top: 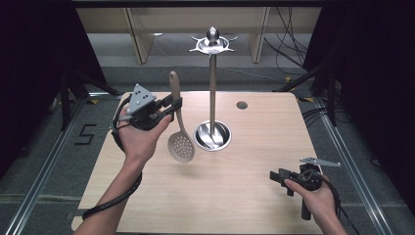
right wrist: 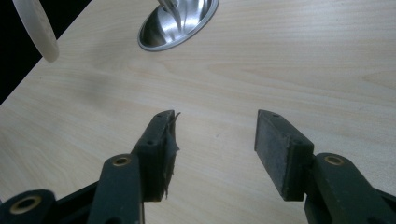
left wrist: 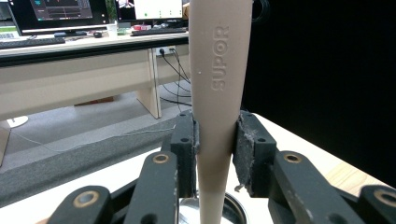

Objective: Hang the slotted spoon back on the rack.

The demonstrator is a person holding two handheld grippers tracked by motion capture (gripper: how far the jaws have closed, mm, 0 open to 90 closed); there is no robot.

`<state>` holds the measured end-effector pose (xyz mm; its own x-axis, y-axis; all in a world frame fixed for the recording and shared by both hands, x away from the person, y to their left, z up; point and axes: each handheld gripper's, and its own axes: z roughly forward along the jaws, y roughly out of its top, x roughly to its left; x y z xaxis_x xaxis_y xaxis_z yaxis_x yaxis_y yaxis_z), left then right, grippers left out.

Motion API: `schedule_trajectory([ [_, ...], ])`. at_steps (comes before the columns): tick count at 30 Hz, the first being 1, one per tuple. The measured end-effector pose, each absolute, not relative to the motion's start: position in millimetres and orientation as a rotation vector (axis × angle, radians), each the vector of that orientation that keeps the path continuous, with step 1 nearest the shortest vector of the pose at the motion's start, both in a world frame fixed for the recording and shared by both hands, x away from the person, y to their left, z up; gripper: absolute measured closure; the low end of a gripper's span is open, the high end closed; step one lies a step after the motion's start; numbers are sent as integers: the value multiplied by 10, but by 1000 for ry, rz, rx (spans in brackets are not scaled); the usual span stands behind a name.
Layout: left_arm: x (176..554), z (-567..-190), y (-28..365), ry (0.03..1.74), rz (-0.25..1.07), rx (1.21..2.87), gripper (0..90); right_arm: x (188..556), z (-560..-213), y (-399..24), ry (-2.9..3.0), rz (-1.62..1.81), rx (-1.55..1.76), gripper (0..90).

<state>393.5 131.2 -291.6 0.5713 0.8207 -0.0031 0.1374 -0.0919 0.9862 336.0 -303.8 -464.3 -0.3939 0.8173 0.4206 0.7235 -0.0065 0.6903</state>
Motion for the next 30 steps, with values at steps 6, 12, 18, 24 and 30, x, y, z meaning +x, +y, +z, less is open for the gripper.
schedule_trajectory([
  [6, 3966, -2900, 1225, 831, 704, 1586, 702, 3359, -4644, -3039, 2139, 1371, 1666, 487],
  [12, 3969, -2899, 1162, 859, 689, 1578, 702, 3360, -4646, -3037, 2134, 1375, 1662, 486],
  [18, 3980, -2891, 1125, 861, 692, 1575, 702, 3353, -4634, -3039, 2133, 1356, 1658, 486],
  [24, 3997, -2889, 1089, 859, 699, 1571, 702, 3351, -4629, -3029, 2132, 1342, 1637, 486],
  [30, 4005, -2883, 1056, 854, 698, 1574, 701, 3343, -4602, -3012, 2135, 1272, 1564, 485],
])
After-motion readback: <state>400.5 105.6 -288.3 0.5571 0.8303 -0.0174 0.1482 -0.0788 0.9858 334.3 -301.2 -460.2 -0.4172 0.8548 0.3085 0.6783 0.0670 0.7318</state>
